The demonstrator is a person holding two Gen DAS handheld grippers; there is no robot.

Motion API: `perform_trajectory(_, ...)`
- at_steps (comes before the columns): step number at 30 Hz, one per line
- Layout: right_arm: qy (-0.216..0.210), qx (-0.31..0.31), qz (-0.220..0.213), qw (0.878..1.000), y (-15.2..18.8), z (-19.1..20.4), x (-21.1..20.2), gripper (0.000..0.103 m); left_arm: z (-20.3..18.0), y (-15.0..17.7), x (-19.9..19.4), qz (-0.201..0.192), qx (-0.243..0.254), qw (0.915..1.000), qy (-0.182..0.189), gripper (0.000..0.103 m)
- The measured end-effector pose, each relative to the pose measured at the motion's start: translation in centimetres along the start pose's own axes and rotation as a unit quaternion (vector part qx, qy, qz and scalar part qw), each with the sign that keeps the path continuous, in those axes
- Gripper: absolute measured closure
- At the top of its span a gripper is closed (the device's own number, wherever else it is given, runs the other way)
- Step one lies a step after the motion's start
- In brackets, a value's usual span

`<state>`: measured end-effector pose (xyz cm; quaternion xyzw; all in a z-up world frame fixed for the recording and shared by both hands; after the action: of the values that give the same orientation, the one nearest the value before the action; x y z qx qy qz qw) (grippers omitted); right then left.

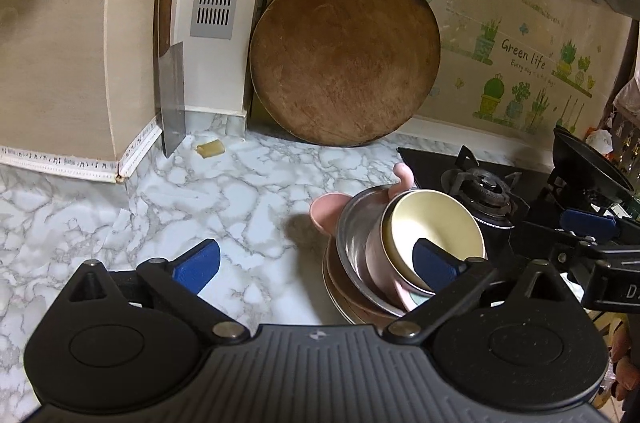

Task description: Organize plates and bowls

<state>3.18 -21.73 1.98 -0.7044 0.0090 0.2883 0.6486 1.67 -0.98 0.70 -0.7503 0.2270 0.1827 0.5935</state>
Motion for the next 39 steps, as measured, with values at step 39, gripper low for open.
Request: perform_trajectory(39,0.005,0.023,0.001,1.000,0.1,-0.1,-0.6,0.000,-1.0,0.1,-2.0,-0.015,0.017,0.9997,-0.005,0.000)
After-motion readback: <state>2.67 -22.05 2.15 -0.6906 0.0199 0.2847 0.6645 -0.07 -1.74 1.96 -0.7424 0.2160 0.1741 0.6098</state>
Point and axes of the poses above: each gripper's, at about its wrist camera, not at the fingertips, and x roughly the way its jaws point, z to its left, y to its underside, the point moved 3 cm from there along x, roughly the way its jaws point, and after that the axes turned 7 degrees about -x, right-handed, at the moved point
